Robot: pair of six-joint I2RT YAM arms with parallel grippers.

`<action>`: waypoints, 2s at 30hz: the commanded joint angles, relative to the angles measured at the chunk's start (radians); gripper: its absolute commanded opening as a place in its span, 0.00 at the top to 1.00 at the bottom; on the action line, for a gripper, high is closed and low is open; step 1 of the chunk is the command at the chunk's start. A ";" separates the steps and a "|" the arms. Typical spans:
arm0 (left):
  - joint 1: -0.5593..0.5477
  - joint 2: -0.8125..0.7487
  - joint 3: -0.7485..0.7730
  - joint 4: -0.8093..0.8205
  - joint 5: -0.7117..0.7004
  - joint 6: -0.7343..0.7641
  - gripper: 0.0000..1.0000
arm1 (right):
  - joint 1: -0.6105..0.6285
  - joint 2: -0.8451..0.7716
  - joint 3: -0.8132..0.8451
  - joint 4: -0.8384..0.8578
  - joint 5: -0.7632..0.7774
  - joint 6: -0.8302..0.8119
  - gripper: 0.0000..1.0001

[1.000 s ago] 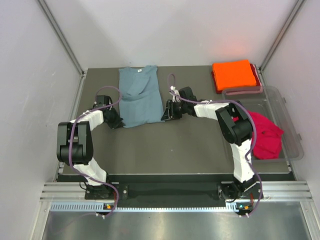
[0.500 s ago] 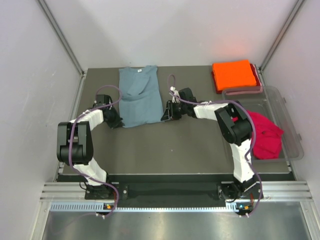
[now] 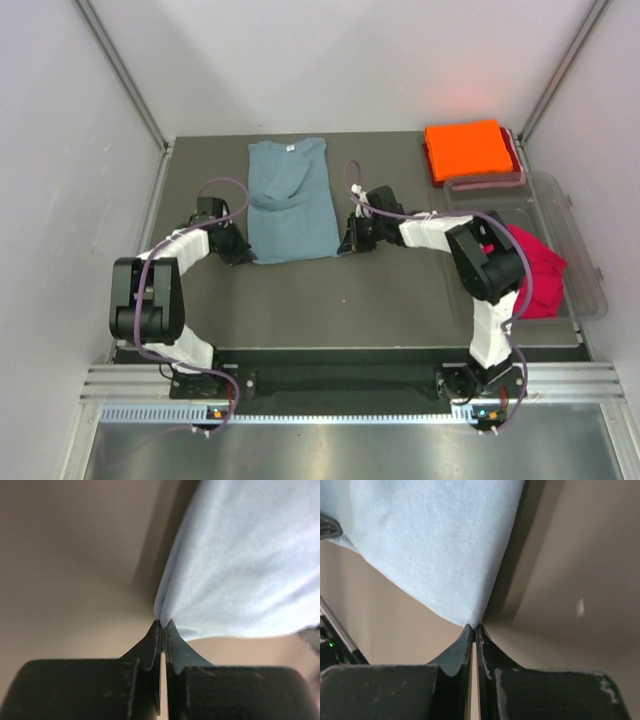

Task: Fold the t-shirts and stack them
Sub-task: Fold the tshirt

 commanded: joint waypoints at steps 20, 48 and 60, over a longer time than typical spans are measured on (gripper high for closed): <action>-0.282 -0.430 -0.064 -0.280 -0.149 -0.092 0.65 | 0.059 -0.613 -0.466 -0.309 0.235 0.061 0.68; -0.251 0.204 0.377 -0.087 -0.033 0.084 0.76 | -0.121 -0.103 0.250 -0.352 0.056 -0.274 0.61; -0.238 0.272 0.445 -0.108 -0.097 0.142 0.73 | -0.148 0.022 0.347 -0.358 -0.039 -0.398 0.55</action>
